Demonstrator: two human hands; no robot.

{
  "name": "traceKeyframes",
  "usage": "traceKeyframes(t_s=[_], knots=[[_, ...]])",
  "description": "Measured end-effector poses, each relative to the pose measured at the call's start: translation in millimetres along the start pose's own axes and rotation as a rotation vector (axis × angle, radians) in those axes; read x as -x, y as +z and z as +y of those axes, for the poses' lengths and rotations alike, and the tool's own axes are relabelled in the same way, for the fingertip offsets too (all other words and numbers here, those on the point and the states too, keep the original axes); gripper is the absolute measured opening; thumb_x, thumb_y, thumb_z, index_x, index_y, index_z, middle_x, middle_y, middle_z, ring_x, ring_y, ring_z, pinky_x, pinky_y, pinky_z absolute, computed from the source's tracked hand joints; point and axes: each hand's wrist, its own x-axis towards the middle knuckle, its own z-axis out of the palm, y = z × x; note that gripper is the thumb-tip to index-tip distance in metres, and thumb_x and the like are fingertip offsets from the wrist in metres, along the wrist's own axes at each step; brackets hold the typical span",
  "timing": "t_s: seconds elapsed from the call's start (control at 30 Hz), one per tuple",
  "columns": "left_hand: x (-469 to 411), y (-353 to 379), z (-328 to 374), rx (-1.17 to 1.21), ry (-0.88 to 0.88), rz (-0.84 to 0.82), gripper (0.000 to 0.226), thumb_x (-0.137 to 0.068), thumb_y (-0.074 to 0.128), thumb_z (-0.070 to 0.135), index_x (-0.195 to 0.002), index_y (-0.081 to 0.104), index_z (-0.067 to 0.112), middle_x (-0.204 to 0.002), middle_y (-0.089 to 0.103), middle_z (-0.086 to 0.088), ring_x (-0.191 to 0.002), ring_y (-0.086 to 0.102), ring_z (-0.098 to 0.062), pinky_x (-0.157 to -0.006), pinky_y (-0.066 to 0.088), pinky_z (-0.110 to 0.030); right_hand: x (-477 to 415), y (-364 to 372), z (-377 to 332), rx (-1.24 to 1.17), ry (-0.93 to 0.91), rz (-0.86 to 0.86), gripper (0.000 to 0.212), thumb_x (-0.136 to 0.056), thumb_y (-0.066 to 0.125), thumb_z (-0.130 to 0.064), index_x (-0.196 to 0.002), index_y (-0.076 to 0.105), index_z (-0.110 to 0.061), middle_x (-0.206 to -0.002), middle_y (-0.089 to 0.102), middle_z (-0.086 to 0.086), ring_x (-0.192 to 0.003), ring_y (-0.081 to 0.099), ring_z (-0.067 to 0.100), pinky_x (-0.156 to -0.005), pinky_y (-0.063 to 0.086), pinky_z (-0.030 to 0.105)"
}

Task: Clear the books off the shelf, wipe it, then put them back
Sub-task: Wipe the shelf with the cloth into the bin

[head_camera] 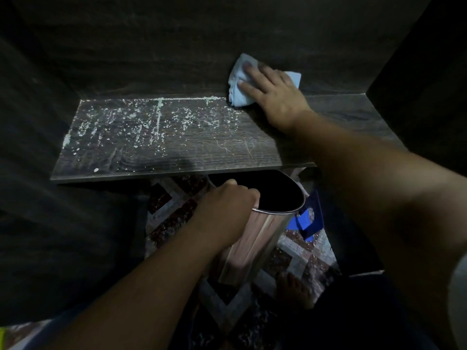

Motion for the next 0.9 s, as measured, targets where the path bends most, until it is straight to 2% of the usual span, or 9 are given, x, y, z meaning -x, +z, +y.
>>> traceKeyframes(t_s=[0.1, 0.27, 0.4, 0.5, 0.6, 0.67, 0.77, 0.9], knots=[[-3.3, 2.4, -4.4, -0.011, 0.032, 0.007, 0.021, -0.086, 0.056, 0.008, -0.100, 0.057, 0.024, -0.093, 0.058, 0.007, -0.096, 0.048, -0.015, -0.074, 0.049, -0.034, -3.1, 15.7, 10.7, -0.045, -0.017, -0.057, 0.055, -0.100, 0.042, -0.018, -0.151, 0.026, -0.025, -0.162, 0.006, -0.002, -0.148, 0.004, 0.031, -0.117, 0.010, 0.048], [-4.5, 4.9, -8.1, -0.017, 0.037, -0.005, 0.023, -0.083, 0.054, 0.005, -0.100, 0.056, 0.021, -0.096, 0.060, 0.006, -0.097, 0.047, -0.018, -0.078, 0.051, -0.039, 8.4, 27.6, 9.7, -0.392, 0.079, -0.044, 0.059, -0.087, 0.044, -0.008, -0.145, 0.042, -0.020, -0.155, 0.031, 0.005, -0.141, 0.029, 0.032, -0.116, 0.022, 0.043], [-5.4, 4.7, -4.7, -0.025, 0.031, -0.033, 0.027, -0.084, 0.054, 0.004, -0.104, 0.055, 0.021, -0.100, 0.059, 0.006, -0.101, 0.047, -0.016, -0.076, 0.050, -0.037, 1.5, 14.8, 2.3, -0.474, 0.295, -0.151, 0.055, -0.088, 0.048, -0.013, -0.137, 0.044, -0.038, -0.142, 0.044, 0.011, -0.131, 0.036, 0.029, -0.111, 0.020, 0.039], [-5.8, 4.5, -1.1, -0.030, 0.026, -0.051, 0.026, -0.085, 0.055, 0.006, -0.105, 0.055, 0.022, -0.101, 0.060, 0.006, -0.103, 0.048, -0.015, -0.073, 0.047, -0.034, -2.2, 4.0, -0.2, -0.520, 0.364, -0.201, 0.051, -0.087, 0.051, -0.016, -0.128, 0.047, -0.046, -0.126, 0.047, 0.008, -0.123, 0.035, 0.028, -0.106, 0.021, 0.037], [-5.9, 3.8, 0.7, -0.027, 0.028, -0.060, 0.025, -0.085, 0.056, 0.006, -0.105, 0.056, 0.021, -0.098, 0.060, 0.005, -0.102, 0.049, -0.016, -0.079, 0.050, -0.037, 6.3, -1.9, -3.2, -0.562, 0.379, -0.193, 0.046, -0.085, 0.055, -0.014, -0.122, 0.052, -0.042, -0.117, 0.048, 0.008, -0.122, 0.036, 0.029, -0.105, 0.024, 0.036], [-5.1, 1.2, 2.6, -0.009, 0.021, -0.063, 0.024, -0.086, 0.055, 0.007, -0.106, 0.058, 0.021, -0.098, 0.060, 0.004, -0.102, 0.049, -0.016, -0.082, 0.050, -0.038, 16.8, -1.6, -8.4, -0.571, 0.368, -0.171, 0.045, -0.083, 0.057, -0.013, -0.119, 0.055, -0.040, -0.124, 0.052, 0.007, -0.125, 0.035, 0.030, -0.105, 0.024, 0.038], [-3.4, -2.7, 5.5, 0.005, 0.017, -0.067, 0.022, -0.090, 0.052, 0.010, -0.107, 0.059, 0.022, -0.101, 0.059, 0.002, -0.101, 0.049, -0.016, -0.083, 0.048, -0.034, 38.1, 0.5, -14.8, -0.595, 0.346, -0.156, 0.043, -0.083, 0.056, -0.013, -0.117, 0.056, -0.039, -0.132, 0.055, -0.002, -0.130, 0.033, 0.034, -0.110, 0.020, 0.046], [-0.8, -5.5, 7.6, -0.001, 0.007, -0.069, 0.024, -0.088, 0.054, 0.010, -0.106, 0.060, 0.024, -0.097, 0.055, 0.004, -0.100, 0.050, -0.017, -0.085, 0.048, -0.034, 74.3, -2.5, -27.2, -0.586, 0.257, -0.124, 0.045, -0.082, 0.056, -0.014, -0.120, 0.056, -0.037, -0.131, 0.057, -0.007, -0.113, 0.041, 0.029, -0.105, 0.028, 0.046]])
